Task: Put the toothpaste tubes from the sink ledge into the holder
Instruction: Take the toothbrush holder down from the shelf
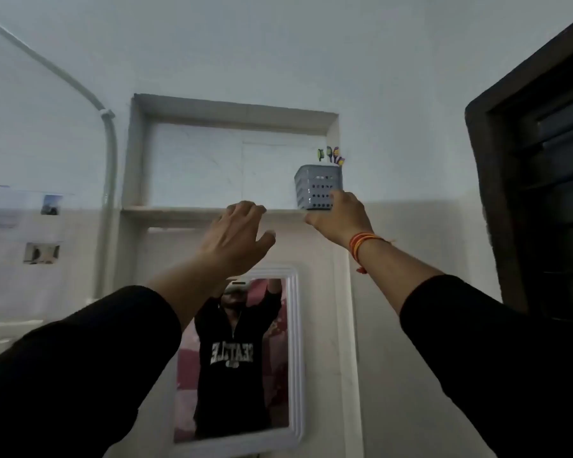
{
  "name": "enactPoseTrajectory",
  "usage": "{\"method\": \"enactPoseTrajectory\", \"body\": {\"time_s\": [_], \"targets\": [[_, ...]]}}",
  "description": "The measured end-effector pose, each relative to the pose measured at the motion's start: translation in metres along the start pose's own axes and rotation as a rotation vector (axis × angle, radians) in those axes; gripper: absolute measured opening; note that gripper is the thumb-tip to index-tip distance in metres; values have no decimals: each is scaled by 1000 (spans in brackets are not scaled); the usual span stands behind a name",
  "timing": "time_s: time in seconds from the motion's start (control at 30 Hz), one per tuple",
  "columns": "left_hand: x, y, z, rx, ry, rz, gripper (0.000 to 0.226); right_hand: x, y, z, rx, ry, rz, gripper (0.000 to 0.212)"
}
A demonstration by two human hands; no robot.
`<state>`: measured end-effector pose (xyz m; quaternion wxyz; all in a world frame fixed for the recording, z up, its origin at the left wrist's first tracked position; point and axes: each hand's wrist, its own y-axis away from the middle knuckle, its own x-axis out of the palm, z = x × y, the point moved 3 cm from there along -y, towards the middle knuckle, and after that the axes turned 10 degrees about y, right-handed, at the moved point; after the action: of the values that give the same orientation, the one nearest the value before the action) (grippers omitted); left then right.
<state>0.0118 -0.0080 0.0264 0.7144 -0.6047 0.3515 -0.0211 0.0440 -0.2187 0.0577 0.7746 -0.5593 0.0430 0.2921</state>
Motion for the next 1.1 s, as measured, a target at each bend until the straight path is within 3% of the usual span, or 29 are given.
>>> {"method": "enactPoseTrajectory", "body": {"time_s": [0.2,0.43,0.7,0.93,1.1], "targets": [[75,-80,18,-76,12,155,67,43,-86,-30,1,56,29,86],[139,-149,45,-62,-36,138,68,105,-172,-51,43,75,-22,105],[182,-154,78,-32,-121,63,84,128,-198,-41,189,3,-130,140],[156,-153,75,-102,165,134,72,96,-177,-28,232,-120,-144,120],[133,-129,71,-150,226,149,73,64,-140,-11,182,-201,-137,113]]}}
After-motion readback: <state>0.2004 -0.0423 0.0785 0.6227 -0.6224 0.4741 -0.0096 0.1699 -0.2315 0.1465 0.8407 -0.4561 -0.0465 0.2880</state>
